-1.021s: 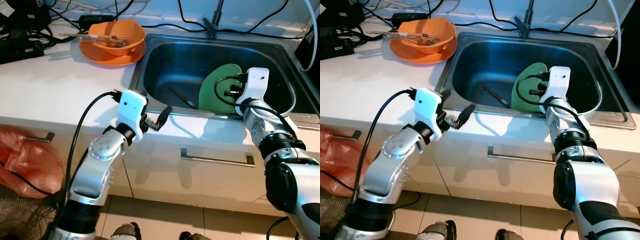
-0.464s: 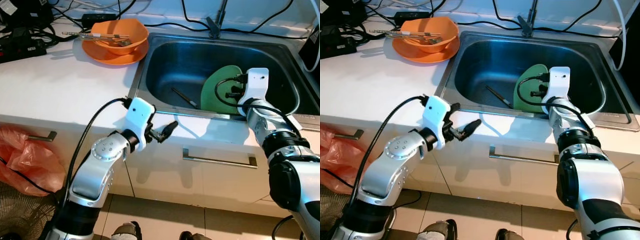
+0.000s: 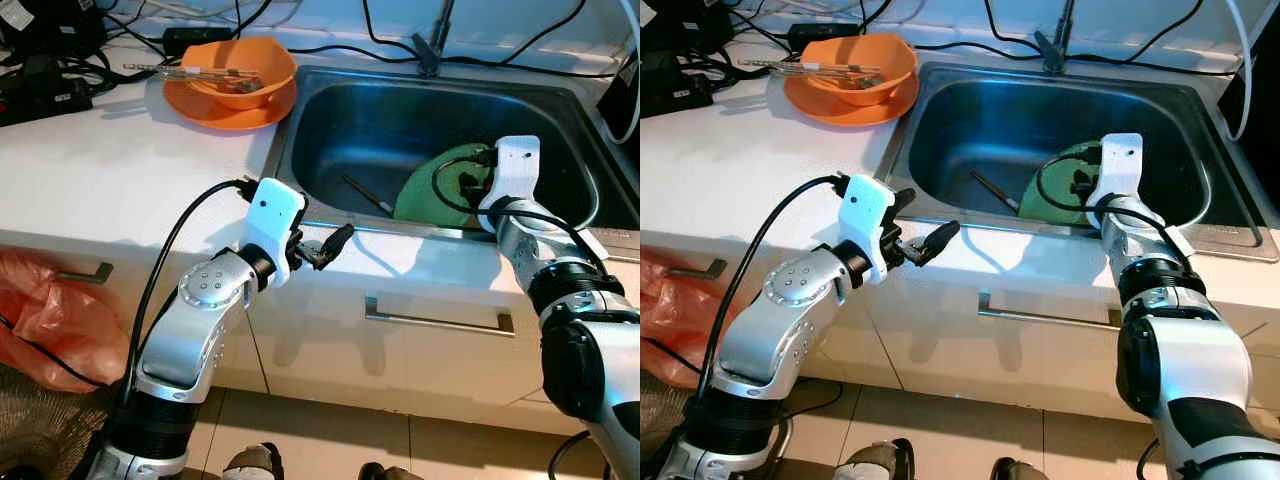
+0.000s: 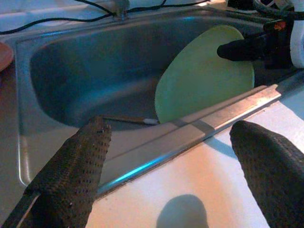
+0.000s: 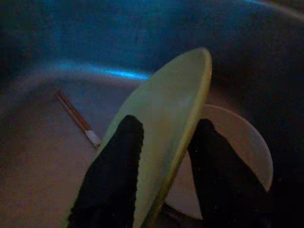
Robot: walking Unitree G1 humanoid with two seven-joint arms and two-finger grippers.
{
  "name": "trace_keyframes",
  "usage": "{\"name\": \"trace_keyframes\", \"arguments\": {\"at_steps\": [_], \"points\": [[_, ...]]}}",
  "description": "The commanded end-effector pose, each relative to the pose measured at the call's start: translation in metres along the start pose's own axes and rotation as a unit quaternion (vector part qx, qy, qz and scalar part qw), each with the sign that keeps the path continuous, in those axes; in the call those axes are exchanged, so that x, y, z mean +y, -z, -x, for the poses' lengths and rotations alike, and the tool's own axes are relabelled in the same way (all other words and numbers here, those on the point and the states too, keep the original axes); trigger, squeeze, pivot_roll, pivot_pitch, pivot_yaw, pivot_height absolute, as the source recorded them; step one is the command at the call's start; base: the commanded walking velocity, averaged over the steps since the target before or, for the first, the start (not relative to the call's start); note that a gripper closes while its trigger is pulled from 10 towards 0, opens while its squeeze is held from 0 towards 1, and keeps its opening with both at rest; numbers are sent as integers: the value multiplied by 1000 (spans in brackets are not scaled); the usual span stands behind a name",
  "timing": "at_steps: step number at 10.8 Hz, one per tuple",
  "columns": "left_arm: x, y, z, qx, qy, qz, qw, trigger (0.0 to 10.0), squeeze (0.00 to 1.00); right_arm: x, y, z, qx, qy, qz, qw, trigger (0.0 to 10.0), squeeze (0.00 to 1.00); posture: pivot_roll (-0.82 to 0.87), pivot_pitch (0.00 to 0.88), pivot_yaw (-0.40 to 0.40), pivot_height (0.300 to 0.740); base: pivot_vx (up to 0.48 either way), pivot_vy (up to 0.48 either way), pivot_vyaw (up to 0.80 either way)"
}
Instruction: Kitchen organization
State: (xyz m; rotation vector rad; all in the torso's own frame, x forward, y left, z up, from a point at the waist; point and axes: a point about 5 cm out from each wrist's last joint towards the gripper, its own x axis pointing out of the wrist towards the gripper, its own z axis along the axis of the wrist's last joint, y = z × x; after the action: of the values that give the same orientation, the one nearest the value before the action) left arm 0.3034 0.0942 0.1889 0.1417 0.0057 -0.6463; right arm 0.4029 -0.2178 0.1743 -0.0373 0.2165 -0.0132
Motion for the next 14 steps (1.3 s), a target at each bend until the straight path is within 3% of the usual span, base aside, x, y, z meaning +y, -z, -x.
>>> {"name": "trace_keyframes", "arguments": {"at_steps": [1, 3, 5, 9, 12, 13, 14], "points": [[1, -4, 2, -8, -4, -1, 1000, 10000, 184, -7, 22, 3, 47, 3, -1, 999, 10000, 1000, 119, 150, 2, 740, 0, 0, 0], [1, -4, 1, -6, -3, -1, 1000, 10000, 169, -10, 24, 4, 56, 9, 15, 998, 10000, 1000, 116, 148, 2, 740, 0, 0, 0], [1, -3, 0, -6, -3, 0, 1000, 10000, 129, -20, 29, 7, 72, 28, 63, 995, 10000, 1000, 113, 145, -2, 740, 0, 0, 0], [-1, -1, 0, -6, 0, -1, 1000, 10000, 118, -42, 10, 10, 28, 81, 61, 994, 10000, 1000, 107, 141, 2, 740, 0, 0, 0], [1, -3, 0, -13, -8, 1, 1000, 10000, 118, -43, 0, 10, 8, 82, 61, 995, 10000, 1000, 97, 137, 2, 740, 0, 0, 0], [8, -9, 1, -40, -40, -1, 998, 10000, 8, -40, -10, 8, -13, 71, 53, 996, 10000, 1000, 93, 133, 1, 740, 0, 0, 0], [19, -17, 3, -71, -91, -6, 993, 10000, 0, -33, -20, 7, -39, 50, 42, 997, 10000, 1000, 89, 129, 1, 740, 0, 0, 0]]}}
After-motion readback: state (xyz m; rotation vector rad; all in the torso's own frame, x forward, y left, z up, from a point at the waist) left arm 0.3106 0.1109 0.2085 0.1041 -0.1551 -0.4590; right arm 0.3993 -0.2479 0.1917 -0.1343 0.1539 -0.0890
